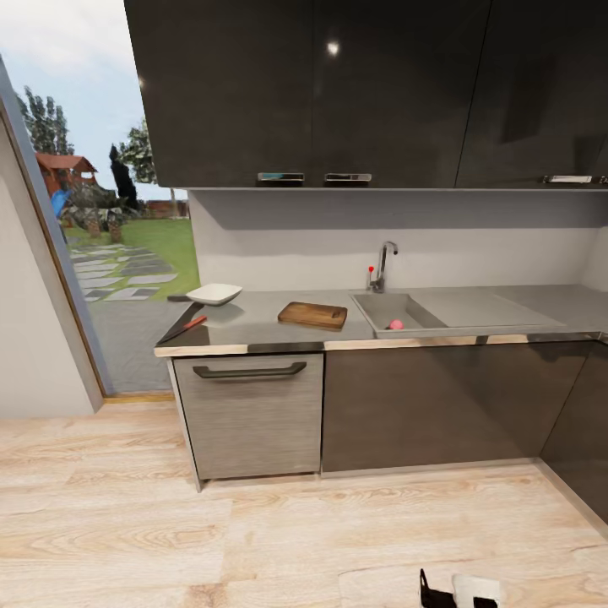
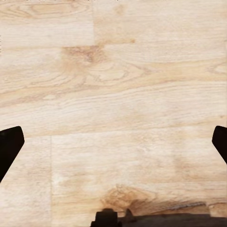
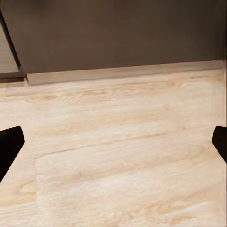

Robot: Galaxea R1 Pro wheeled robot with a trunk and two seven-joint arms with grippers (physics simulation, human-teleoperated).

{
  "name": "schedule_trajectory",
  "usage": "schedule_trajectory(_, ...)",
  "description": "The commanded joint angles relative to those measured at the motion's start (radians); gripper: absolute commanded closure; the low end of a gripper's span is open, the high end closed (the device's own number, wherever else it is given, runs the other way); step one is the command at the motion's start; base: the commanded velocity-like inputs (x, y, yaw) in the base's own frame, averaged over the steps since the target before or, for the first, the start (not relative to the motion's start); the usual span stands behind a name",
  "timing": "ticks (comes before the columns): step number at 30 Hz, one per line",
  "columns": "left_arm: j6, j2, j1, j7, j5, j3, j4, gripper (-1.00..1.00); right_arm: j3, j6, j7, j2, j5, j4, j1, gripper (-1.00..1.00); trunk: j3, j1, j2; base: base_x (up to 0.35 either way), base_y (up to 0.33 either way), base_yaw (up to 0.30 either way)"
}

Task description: In the kitchen, take the Vidalia onion out of the sink, dice it on the chopping board with the paring knife, put the diced onion into the bowl on the countertop, then place both the paring knife and the chopping board into the sink.

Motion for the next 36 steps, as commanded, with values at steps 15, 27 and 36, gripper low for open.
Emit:
schedule_trajectory(15, -0.003, 0.000, 0.000, 0.001, -0.001, 0.003, 0.036, -1.00, 0.003, 0.471, -0.115, 0.003, 0.000, -0.669, -0.013, -1.00, -0.001, 0.000, 0.000, 0.000, 0.000, 0.000)
schedule_trajectory(27, -0.002, -0.003, 0.000, 0.001, -0.002, 0.003, 0.039, -1.00, 0.004, 0.667, -0.172, 0.004, 0.000, -0.705, -0.259, -1.00, -0.001, 0.000, 0.000, 0.000, 0.000, 0.000)
schedule_trajectory(36, -0.002, -0.003, 0.000, 0.001, -0.002, 0.003, 0.041, -1.00, 0.006, 0.800, -0.179, 0.034, 0.000, -0.706, -0.434, -1.00, -0.001, 0.000, 0.000, 0.000, 0.000, 0.000)
